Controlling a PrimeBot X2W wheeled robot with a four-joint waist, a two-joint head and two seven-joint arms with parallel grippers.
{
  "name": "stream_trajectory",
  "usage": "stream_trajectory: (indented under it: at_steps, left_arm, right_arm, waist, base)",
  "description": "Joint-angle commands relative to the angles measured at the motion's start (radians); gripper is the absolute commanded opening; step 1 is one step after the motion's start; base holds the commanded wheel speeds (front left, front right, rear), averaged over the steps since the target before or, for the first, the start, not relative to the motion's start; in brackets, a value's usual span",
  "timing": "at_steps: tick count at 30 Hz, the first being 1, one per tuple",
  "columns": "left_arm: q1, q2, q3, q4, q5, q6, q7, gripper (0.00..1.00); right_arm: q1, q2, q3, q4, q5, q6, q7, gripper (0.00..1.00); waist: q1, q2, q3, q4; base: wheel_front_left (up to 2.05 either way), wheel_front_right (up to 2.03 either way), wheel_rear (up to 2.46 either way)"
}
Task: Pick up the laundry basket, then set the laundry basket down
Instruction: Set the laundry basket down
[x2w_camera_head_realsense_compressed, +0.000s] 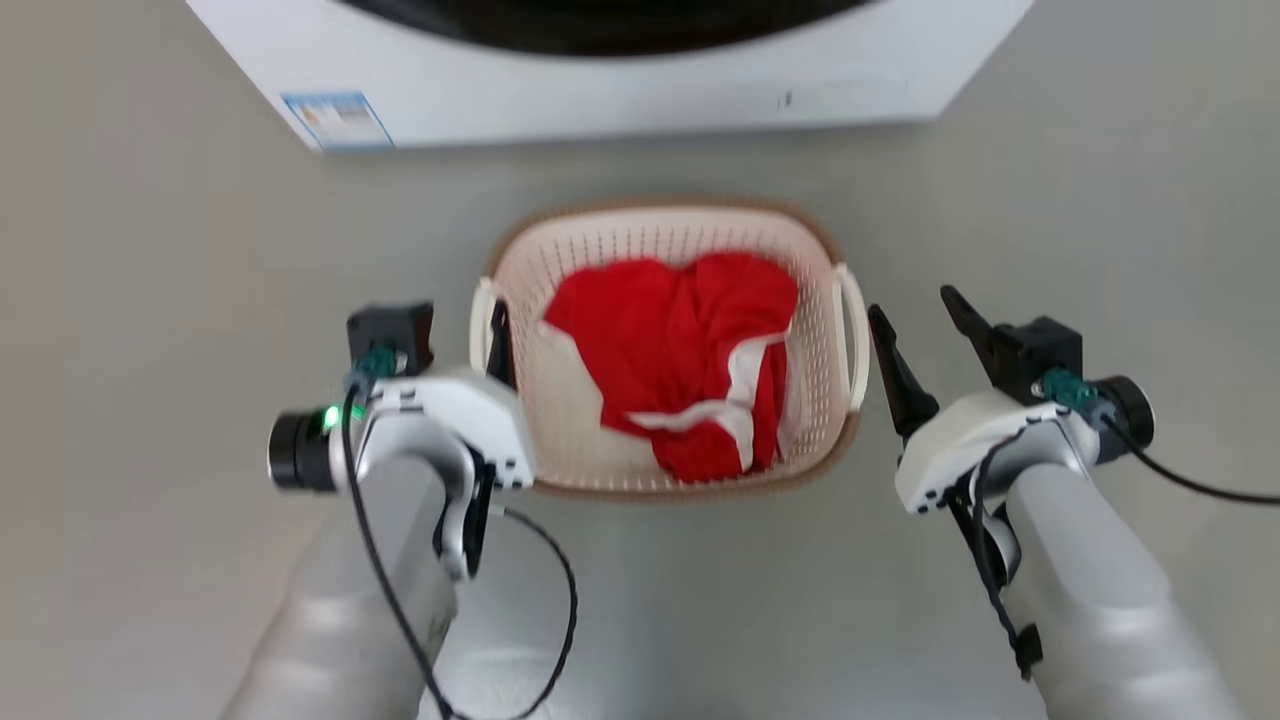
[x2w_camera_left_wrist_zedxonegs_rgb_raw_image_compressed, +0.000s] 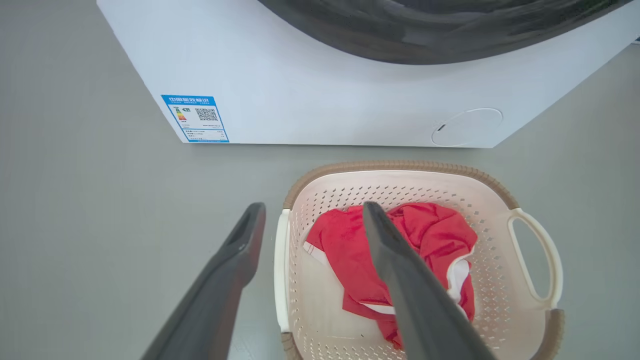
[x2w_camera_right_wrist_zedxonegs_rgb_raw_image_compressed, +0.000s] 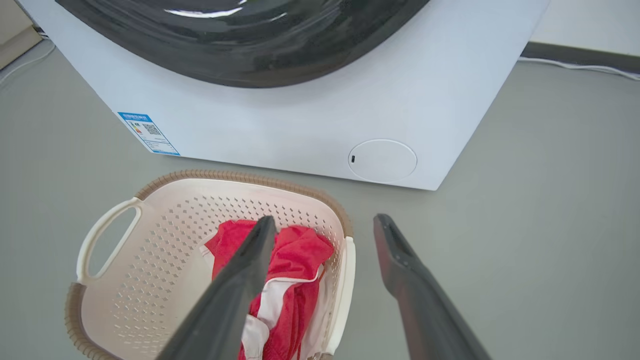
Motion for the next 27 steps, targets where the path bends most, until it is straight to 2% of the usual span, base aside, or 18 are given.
stream_trajectory:
  at_steps: [1, 7, 21, 27]
  left_arm:
    - [0.052, 0.021, 0.055, -0.037, 0.028, 0.000, -0.006, 1.00]
    - [0.168, 0.015, 0.158, -0.116, 0.096, -0.029, -0.006, 1.00]
    - [0.361, 0.006, 0.260, -0.177, 0.195, -0.109, -0.006, 1.00]
    - [0.432, 0.006, 0.323, -0.202, 0.212, -0.121, -0.006, 1.00]
  right_arm:
    - [0.048, 0.011, 0.008, -0.043, -0.015, 0.006, -0.012, 1.00]
    - [0.129, -0.001, -0.020, -0.104, -0.049, 0.006, -0.012, 1.00]
    - [0.307, 0.003, -0.095, -0.223, -0.111, 0.006, -0.012, 1.00]
    - [0.372, 0.005, -0.105, -0.267, -0.120, 0.006, -0.012, 1.00]
  waist:
    - [-0.0001, 0.0000, -0.104, 0.015]
    - [-0.0001, 0.0000, -0.232, 0.027]
    - [-0.0001, 0.0000, -0.442, 0.039]
    - [-0.0001, 0.0000, -0.508, 0.035]
  base:
    - [0.00, 0.00, 0.00]
    - [0.00, 0.00, 0.00]
    - [0.00, 0.00, 0.00]
    - [0.00, 0.00, 0.00]
